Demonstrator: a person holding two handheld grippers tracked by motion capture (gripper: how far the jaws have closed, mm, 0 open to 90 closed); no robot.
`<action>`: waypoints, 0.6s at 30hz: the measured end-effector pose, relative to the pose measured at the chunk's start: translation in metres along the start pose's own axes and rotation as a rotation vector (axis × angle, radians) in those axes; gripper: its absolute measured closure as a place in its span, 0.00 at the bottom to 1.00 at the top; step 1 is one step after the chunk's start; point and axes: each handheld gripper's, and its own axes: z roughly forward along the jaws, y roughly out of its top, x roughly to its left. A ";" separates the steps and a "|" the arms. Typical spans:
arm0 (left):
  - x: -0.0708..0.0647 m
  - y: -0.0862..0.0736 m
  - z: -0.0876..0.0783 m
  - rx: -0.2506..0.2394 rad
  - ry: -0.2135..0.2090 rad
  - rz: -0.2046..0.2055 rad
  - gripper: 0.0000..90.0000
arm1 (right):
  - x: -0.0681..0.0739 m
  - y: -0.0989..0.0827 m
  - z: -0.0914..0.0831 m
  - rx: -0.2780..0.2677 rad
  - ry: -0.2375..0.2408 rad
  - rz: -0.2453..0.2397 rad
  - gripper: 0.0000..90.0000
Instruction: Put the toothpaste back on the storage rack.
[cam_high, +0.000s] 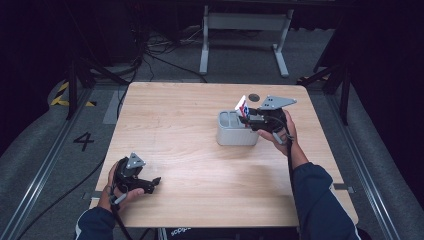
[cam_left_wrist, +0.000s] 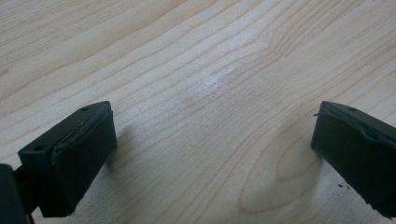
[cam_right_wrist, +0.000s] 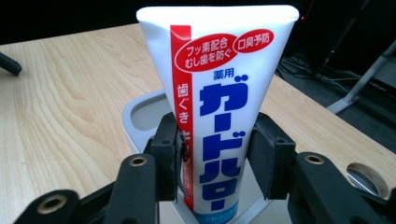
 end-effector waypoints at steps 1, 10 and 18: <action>0.000 0.000 0.000 -0.001 0.000 0.001 0.01 | 0.000 0.000 0.000 0.007 0.001 -0.003 0.65; 0.000 0.000 0.000 0.002 -0.003 -0.004 0.01 | -0.001 -0.004 0.001 0.042 0.004 0.001 0.65; 0.000 0.000 0.000 -0.001 0.000 0.001 0.01 | -0.005 -0.007 0.000 0.072 0.008 0.008 0.64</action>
